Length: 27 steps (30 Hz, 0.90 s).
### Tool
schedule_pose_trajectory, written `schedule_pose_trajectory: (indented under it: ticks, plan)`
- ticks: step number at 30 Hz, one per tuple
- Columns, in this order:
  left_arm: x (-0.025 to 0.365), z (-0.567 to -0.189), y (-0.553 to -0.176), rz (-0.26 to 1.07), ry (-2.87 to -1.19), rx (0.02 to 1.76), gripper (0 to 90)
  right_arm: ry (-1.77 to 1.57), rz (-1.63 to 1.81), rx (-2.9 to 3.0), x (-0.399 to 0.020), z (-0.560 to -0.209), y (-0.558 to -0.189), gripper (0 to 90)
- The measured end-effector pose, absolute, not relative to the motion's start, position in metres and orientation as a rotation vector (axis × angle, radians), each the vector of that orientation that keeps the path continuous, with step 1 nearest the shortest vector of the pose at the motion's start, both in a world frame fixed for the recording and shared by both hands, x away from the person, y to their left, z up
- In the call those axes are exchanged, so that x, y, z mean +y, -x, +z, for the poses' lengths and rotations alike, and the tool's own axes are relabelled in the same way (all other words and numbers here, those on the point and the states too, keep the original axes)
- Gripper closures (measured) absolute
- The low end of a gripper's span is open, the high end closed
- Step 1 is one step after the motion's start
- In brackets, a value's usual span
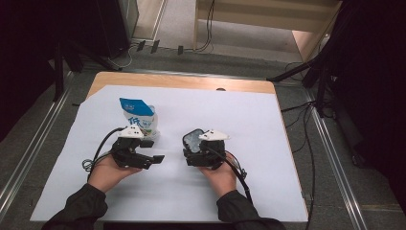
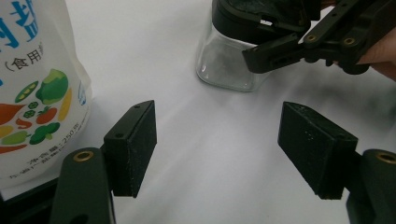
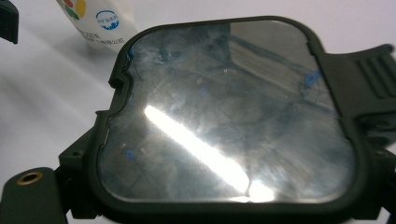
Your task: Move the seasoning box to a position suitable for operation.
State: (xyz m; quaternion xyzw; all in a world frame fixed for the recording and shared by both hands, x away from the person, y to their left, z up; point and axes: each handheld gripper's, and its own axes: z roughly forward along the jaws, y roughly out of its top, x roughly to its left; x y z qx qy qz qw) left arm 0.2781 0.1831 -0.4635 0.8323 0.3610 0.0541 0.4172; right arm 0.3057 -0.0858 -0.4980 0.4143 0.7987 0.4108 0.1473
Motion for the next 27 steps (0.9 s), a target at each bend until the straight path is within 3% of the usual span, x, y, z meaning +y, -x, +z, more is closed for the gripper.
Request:
schedule_pose_trajectory:
  ticks: [9,11,15,16,17,22,24,25,27]
  plan:
    - [0.183,-0.462,-0.278,0.140,-2.080,0.916,29.8,-1.141,1.225,2.324,-0.105,-0.484,-0.292,11.3]
    - [0.180,-0.462,-0.277,0.141,-2.072,0.909,31.9,-1.144,1.249,2.328,-0.114,-0.478,-0.288,12.4]
    - [0.178,-0.462,-0.278,0.123,-2.067,0.910,44.8,-1.126,1.275,2.328,-0.123,-0.474,-0.282,19.0]
    - [0.177,-0.461,-0.279,0.121,-2.067,0.900,54.1,-1.115,1.291,2.333,-0.131,-0.470,-0.279,25.6]
    - [0.177,-0.461,-0.279,0.121,-2.067,0.900,57.7,-1.115,1.291,2.333,-0.131,-0.470,-0.279,25.6]
    - [0.168,-0.456,-0.282,0.120,-2.051,0.865,84.5,-1.075,1.320,2.336,-0.160,-0.466,-0.280,58.5]
    - [0.166,-0.455,-0.283,0.128,-2.047,0.857,90.0,-1.097,1.332,2.340,-0.164,-0.466,-0.283,63.3]
    - [0.159,-0.454,-0.285,0.149,-2.061,0.845,90.0,-1.104,1.338,2.336,-0.171,-0.468,-0.290,74.8]
    - [0.153,-0.455,-0.289,0.139,-2.071,0.840,90.0,-1.108,1.331,2.343,-0.172,-0.470,-0.296,84.9]
